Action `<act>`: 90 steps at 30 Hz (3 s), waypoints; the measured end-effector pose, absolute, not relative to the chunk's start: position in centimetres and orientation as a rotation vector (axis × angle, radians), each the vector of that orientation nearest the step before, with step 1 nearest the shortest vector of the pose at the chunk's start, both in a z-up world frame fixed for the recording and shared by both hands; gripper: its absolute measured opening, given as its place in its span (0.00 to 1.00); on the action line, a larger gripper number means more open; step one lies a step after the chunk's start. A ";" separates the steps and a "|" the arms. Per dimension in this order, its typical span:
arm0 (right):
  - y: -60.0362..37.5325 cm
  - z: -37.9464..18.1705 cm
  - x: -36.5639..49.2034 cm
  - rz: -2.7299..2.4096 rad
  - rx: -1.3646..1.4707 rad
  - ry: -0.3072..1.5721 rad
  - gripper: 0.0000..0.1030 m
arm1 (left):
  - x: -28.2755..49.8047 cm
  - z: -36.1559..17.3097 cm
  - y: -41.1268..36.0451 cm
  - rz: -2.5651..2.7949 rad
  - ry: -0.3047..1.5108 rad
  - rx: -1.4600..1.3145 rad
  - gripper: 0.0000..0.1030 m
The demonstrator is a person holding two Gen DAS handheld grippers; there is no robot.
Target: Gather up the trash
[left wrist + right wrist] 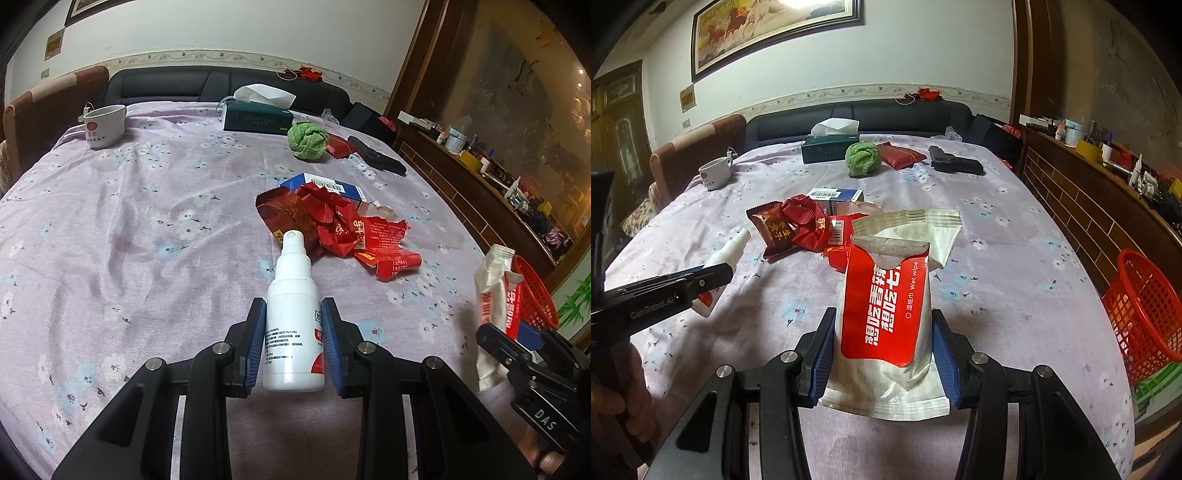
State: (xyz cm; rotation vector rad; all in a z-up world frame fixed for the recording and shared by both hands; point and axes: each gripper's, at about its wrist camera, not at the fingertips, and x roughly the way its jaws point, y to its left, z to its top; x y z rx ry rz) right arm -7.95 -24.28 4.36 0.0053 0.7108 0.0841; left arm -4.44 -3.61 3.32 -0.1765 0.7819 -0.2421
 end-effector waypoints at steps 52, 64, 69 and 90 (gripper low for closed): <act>-32.8 5.4 -9.7 0.055 0.233 0.712 0.51 | -7.0 6.5 -13.5 -0.406 0.746 -0.044 0.28; -34.4 5.7 -9.8 0.037 0.256 0.705 0.51 | -7.0 6.4 -17.0 -0.451 0.753 0.026 0.28; -36.6 6.3 -10.3 0.016 0.281 0.696 0.51 | -6.9 7.3 -19.1 -0.487 0.750 0.057 0.28; -60.4 9.9 -14.0 -0.224 0.527 0.625 0.53 | -5.4 10.7 -44.5 -0.886 0.792 0.132 0.28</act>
